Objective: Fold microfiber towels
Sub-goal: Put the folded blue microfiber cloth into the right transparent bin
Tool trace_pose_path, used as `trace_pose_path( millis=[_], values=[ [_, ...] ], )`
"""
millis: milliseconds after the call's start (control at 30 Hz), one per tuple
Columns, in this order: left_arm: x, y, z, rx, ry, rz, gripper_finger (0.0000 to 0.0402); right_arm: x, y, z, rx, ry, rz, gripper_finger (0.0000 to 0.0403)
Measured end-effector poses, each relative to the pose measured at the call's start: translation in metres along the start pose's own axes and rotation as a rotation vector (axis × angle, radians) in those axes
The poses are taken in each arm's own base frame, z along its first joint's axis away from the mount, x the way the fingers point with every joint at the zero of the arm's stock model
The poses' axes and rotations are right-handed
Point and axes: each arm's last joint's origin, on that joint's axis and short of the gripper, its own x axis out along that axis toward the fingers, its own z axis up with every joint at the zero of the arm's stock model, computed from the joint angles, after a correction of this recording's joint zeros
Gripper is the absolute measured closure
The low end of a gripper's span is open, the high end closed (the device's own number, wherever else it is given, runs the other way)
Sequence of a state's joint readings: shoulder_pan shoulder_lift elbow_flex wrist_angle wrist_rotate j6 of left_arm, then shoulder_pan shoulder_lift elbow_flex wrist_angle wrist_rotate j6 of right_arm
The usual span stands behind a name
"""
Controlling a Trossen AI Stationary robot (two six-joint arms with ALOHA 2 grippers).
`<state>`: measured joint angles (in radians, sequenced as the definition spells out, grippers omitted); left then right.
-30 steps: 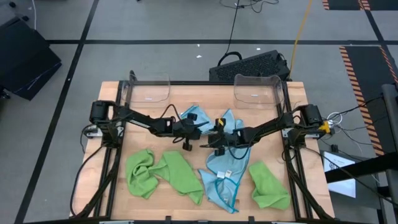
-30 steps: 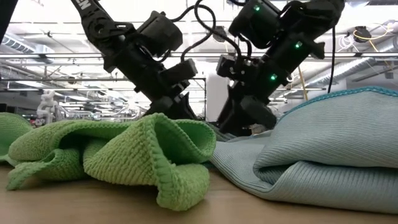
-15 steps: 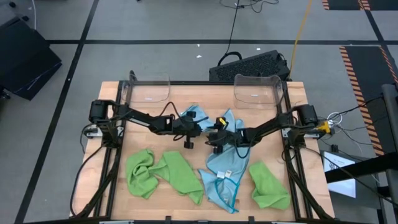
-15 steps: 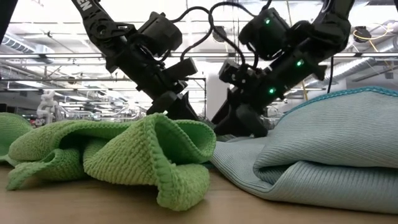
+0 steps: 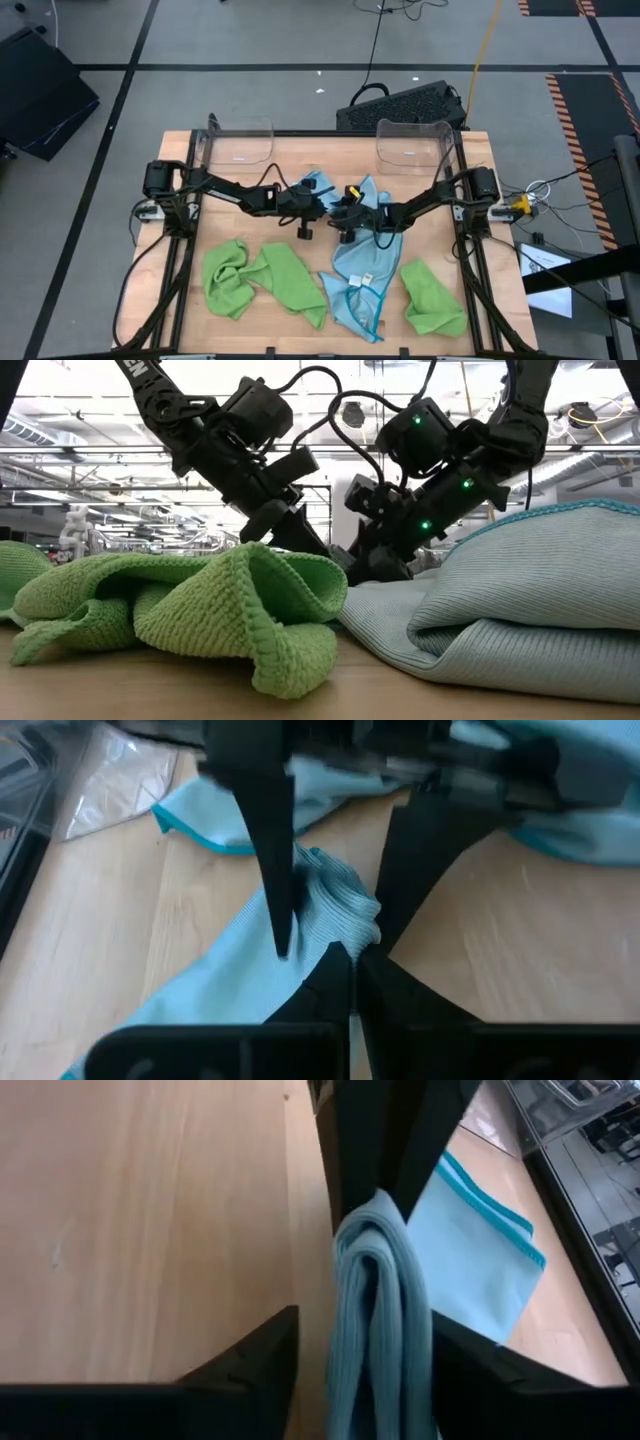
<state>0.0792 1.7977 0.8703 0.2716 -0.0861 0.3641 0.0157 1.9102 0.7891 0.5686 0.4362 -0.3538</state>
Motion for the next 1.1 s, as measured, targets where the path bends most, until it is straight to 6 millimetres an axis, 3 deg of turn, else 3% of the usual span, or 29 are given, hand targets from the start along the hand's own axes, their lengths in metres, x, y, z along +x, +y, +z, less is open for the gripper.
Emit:
trace_pose_path(
  millis=[300,433,667,767,900,1100],
  values=[
    [0.000,0.000,0.001,-0.016,-0.006,-0.001,0.0395,0.001,-0.002,0.001,-0.005,-0.014,-0.014,0.0389],
    [0.000,0.001,0.002,-0.056,-0.001,0.056,0.0350,0.000,-0.003,0.001,-0.016,-0.012,-0.014,0.0388],
    [-0.003,-0.014,0.001,-0.057,0.088,0.157,0.0192,-0.010,-0.007,0.003,-0.052,0.035,0.008,0.0395],
    [-0.005,-0.023,0.000,-0.021,0.137,0.172,0.0143,-0.015,-0.009,0.003,-0.068,0.066,0.022,0.0396],
    [-0.007,-0.031,-0.002,0.002,0.186,0.198,0.0120,-0.023,-0.011,0.000,-0.070,0.056,0.071,0.0397],
    [-0.008,-0.029,-0.010,-0.033,0.259,0.227,0.0137,-0.044,-0.018,-0.007,-0.045,0.034,0.064,0.0397]
  ],
)
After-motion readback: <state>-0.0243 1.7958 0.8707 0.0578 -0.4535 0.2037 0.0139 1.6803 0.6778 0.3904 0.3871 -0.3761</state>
